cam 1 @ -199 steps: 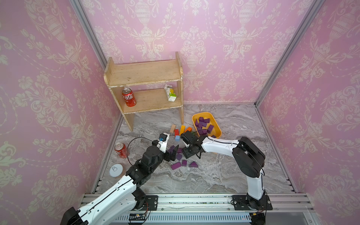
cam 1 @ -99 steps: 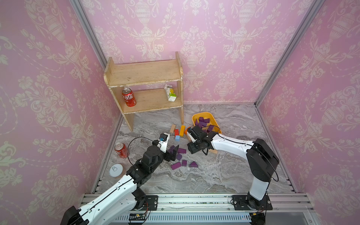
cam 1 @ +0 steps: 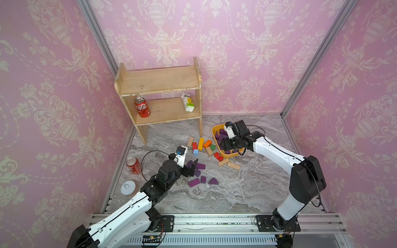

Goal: Pick purple bricks into the storage bin
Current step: Place the building block in the storage box, then pick up the building block from the center of the board.

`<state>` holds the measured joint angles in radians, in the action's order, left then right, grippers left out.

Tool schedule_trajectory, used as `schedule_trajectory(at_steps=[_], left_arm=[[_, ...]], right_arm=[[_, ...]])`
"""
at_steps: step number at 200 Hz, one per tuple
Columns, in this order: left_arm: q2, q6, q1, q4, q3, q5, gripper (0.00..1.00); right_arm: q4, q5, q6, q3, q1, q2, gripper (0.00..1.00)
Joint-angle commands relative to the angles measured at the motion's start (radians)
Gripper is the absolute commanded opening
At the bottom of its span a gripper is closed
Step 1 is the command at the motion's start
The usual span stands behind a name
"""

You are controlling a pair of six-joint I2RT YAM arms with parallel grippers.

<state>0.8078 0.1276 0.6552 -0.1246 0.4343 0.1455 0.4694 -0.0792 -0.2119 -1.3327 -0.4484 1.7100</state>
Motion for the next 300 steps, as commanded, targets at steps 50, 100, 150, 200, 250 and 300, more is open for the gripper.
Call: schedule_trajectory(at_steps=[50,100,150,200,250,300], left_arm=[[0.069,-0.025,-0.011,-0.068,0.032,0.008,0.99],[0.106,-0.016,-0.011,0.004,0.071,0.035,0.99],[0.128,0.01,-0.012,0.133,0.126,0.064,0.99],[0.221,0.058,-0.014,0.414,0.23,0.049,0.99],[0.362,0.149,-0.02,0.529,0.29,0.028,0.99],[0.536,0.343,-0.074,0.603,0.391,-0.046,0.95]], right_arm=[[0.052,0.019,0.064,-0.121,0.077,0.133,0.72],[0.048,0.012,0.082,-0.086,0.076,0.078,0.75],[0.013,-0.043,0.066,0.088,0.049,-0.108,0.73],[-0.023,-0.08,0.054,0.362,-0.044,-0.346,0.73],[-0.043,-0.134,0.143,0.51,-0.055,-0.498,0.73],[-0.037,-0.137,0.133,0.508,-0.055,-0.475,0.73]])
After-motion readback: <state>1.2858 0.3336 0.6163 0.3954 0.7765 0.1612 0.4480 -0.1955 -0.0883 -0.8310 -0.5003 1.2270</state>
